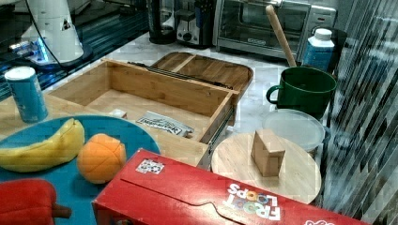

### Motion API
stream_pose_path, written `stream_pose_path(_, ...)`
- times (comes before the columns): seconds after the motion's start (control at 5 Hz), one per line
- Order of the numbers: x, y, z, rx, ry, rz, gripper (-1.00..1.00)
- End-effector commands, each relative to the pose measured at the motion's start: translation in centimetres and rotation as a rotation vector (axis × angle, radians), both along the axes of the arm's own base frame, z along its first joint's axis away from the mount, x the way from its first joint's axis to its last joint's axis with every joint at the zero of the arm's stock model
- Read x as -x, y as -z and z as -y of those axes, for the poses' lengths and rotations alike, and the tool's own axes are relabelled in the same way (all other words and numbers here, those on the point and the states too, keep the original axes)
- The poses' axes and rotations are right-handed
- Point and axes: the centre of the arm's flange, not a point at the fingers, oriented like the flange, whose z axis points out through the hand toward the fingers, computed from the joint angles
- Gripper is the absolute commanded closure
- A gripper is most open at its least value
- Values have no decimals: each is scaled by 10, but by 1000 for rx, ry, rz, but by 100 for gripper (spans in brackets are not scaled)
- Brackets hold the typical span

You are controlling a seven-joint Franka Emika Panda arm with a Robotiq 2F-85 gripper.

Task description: Close the drawer.

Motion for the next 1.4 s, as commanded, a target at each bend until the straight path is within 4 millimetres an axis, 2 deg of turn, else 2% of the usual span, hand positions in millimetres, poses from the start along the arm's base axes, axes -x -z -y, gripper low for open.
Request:
stream_pose_path(0.2, 21, 37, -18, 48, -296, 95, 100)
stream_pose_path(0.6, 15, 77, 20, 82, -351, 137, 100)
stream_pose_path(0.8, 19, 92, 33, 111, -359, 163, 100)
stream_pose_path(1.2, 20, 103, 43, 101, -251, 128, 100)
stream_pose_path(1.4, 24, 104, 56, 100, -247, 121, 100)
